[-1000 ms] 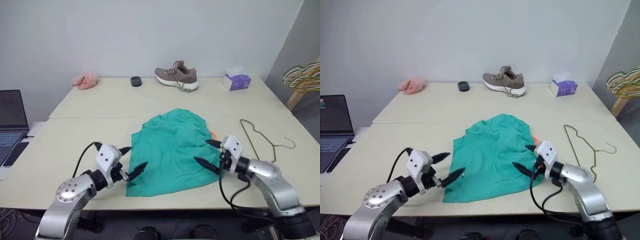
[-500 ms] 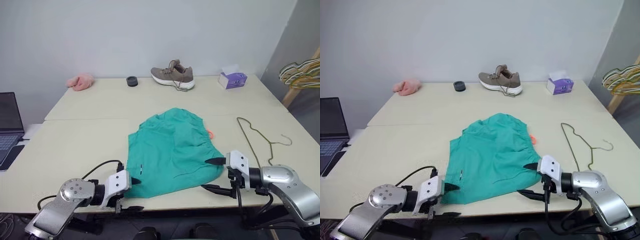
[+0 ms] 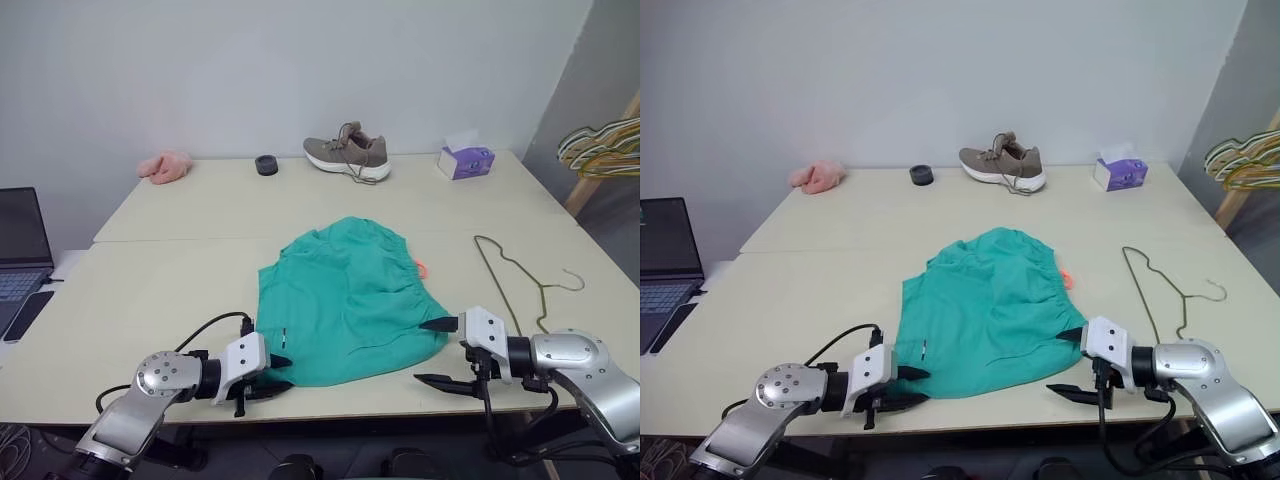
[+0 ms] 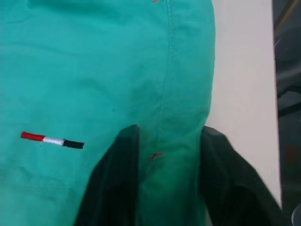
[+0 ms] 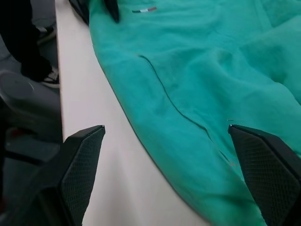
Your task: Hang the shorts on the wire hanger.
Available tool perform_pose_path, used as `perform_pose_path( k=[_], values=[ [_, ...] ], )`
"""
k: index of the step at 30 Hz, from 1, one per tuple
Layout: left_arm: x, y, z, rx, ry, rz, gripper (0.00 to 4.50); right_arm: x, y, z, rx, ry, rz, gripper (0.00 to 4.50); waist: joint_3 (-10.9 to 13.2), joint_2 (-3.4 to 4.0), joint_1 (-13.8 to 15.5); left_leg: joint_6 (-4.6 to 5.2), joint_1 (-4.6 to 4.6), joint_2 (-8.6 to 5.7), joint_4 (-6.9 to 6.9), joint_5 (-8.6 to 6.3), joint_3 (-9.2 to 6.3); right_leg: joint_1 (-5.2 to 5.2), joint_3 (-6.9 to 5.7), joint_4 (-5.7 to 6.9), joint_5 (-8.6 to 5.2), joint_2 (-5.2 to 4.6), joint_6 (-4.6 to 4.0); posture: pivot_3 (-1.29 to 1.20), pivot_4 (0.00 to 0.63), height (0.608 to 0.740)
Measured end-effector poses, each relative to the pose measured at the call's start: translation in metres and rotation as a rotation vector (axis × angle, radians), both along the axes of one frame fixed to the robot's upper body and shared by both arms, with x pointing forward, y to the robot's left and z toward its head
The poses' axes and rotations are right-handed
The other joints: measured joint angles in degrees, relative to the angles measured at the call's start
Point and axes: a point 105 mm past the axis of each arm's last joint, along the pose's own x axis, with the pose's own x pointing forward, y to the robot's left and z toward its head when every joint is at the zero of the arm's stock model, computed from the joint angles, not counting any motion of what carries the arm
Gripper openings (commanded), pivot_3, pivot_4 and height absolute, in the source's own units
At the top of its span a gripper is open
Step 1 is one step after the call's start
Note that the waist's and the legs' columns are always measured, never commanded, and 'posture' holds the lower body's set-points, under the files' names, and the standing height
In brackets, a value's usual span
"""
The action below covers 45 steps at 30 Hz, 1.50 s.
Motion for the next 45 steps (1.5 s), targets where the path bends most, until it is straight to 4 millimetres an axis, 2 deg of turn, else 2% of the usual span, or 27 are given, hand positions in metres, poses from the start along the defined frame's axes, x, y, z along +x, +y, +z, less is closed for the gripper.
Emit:
perform_pose_path(
  k=[3, 7, 11, 15, 21, 24, 25, 27, 31, 32, 34, 38, 41, 43, 45],
  values=[
    [0.006, 0.001, 0.001, -0.002, -0.022, 0.024, 0.01, 0.009, -0.002, -0.006, -0.067, -0.063, 0.029, 4.5, -0.01, 0.0, -0.28, 0.01, 0.01, 0.0, 0.0, 0.01, 0.0, 0.01, 0.0, 0.02, 0.01, 0.0, 0.01, -0.2, 0.0, 0.74],
    [0.018, 0.008, 0.004, -0.004, -0.061, 0.094, 0.01, 0.021, -0.001, -0.015, -0.163, -0.14, 0.098, 4.5, 0.03, -0.07, -0.91, 0.01, -0.01, 0.0, 0.0, 0.01, -0.02, -0.01, -0.03, 0.01, 0.02, 0.01, 0.02, -0.21, 0.0, 0.74],
    [0.031, 0.018, 0.013, -0.011, -0.095, 0.158, 0.01, 0.034, 0.008, -0.026, -0.203, -0.176, 0.157, 4.5, 0.08, -0.16, -1.6, 0.0, -0.11, -0.01, -0.01, 0.01, -0.04, -0.06, -0.03, -0.02, 0.03, 0.01, 0.0, -0.2, 0.0, 0.74],
    [0.049, 0.019, 0.035, -0.071, -0.159, 0.201, 0.0, 0.054, 0.016, -0.026, -0.226, -0.232, 0.171, 3.27, 0.05, -0.26, -2.15, 0.0, -0.09, -0.03, 0.01, 0.01, -0.05, -0.05, -0.02, -0.02, 0.04, 0.01, 0.0, -0.19, 0.0, 0.74],
    [0.054, 0.026, 0.041, -0.095, -0.143, 0.255, 0.0, 0.073, 0.013, -0.02, -0.231, -0.26, 0.142, 1.2, 0.06, -0.25, -2.8, -0.01, -0.15, -0.06, -0.04, 0.01, -0.17, -0.06, -0.03, 0.02, 0.2, 0.01, -0.29, -0.19, 0.0, 0.74],
    [0.054, 0.026, 0.042, -0.098, -0.137, 0.261, 0.0, 0.075, 0.013, -0.014, -0.216, -0.257, 0.155, 0.17, 0.06, -0.25, -2.84, -0.01, -0.16, -0.08, -0.04, 0.01, -0.2, -0.05, -0.04, 0.01, 0.2, 0.01, -0.29, -0.19, 0.0, 0.74],
    [0.054, 0.025, 0.043, -0.099, -0.134, 0.26, 0.0, 0.074, 0.013, -0.011, -0.207, -0.246, 0.162, 0.03, 0.06, -0.25, -2.87, -0.01, -0.17, -0.08, -0.04, 0.01, -0.2, -0.03, -0.04, 0.01, 0.2, 0.01, -0.29, -0.19, 0.0, 0.74],
    [0.052, 0.024, 0.045, -0.105, -0.117, 0.256, 0.0, 0.074, 0.011, -0.004, -0.184, -0.212, 0.17, 0.03, 0.06, -0.25, -2.88, -0.01, -0.18, -0.08, -0.02, 0.01, -0.2, -0.02, -0.03, 0.01, 0.2, 0.01, -0.29, -0.19, 0.0, 0.74],
    [0.061, 0.028, 0.057, -0.095, -0.121, 0.25, 0.0, 0.085, 0.011, 0.024, -0.136, -0.184, 0.171, 0.03, 0.09, -0.22, -2.99, -0.01, -0.16, -0.07, 0.0, 0.02, -0.22, -0.03, -0.07, 0.07, 0.2, 0.03, -0.29, -0.19, 0.0, 0.74],
    [0.069, 0.031, 0.063, -0.09, -0.146, 0.257, 0.0, 0.092, 0.014, 0.034, -0.122, -0.196, 0.168, 0.03, 0.09, -0.22, -3.0, -0.01, -0.14, -0.07, 0.01, 0.04, -0.23, -0.03, -0.09, 0.08, 0.19, 0.04, -0.27, -0.19, 0.0, 0.74],
    [0.099, 0.042, 0.081, -0.058, -0.242, 0.317, 0.0, 0.117, 0.024, 0.06, -0.079, -0.244, 0.14, 0.03, 0.17, -0.22, -3.11, 0.06, -0.1, -0.07, 0.02, 0.19, -0.27, -0.01, -0.12, 0.09, 0.28, 0.12, -0.15, -0.19, 0.0, 0.74],
    [0.169, 0.062, 0.135, -0.07, -0.457, 0.518, 0.0, 0.169, 0.046, 0.115, -0.035, -0.386, 0.057, 0.03, 0.17, -0.24, -3.98, -0.13, -0.06, -0.15, 0.05, 0.43, -0.5, -0.07, -0.18, 0.08, 0.53, 0.17, -0.1, -0.2, 0.0, 0.74],
    [0.212, 0.075, 0.177, -0.083, -0.564, 0.68, 0.0, 0.201, 0.068, 0.149, -0.089, -0.555, -0.011, 0.03, 0.15, -0.33, -5.18, -0.31, -0.27, -0.27, -0.02, 0.55, -0.59, -0.34, -0.15, 0.09, 0.76, 0.09, -0.23, -0.2, 0.0, 0.74],
    [0.228, 0.082, 0.213, -0.096, -0.651, 0.765, 0.0, 0.216, 0.081, 0.172, -0.15, -0.71, -0.068, 0.03, 0.12, -0.38, -6.18, -0.55, -0.65, -0.31, -0.06, 0.67, -0.53, -0.79, -0.09, 0.13, 0.71, 0.0, -0.17, -0.2, 0.0, 0.74],
    [0.236, 0.084, 0.258, -0.107, -0.781, 0.823, 0.0, 0.225, 0.091, 0.204, -0.189, -0.898, -0.13, 0.03, 0.02, -0.5, -7.45, -0.72, -1.85, -0.44, 0.04, 0.78, -0.41, -1.89, 0.02, 0.62, 0.63, -0.25, -0.08, -0.2, 0.0, 0.74]
  ],
)
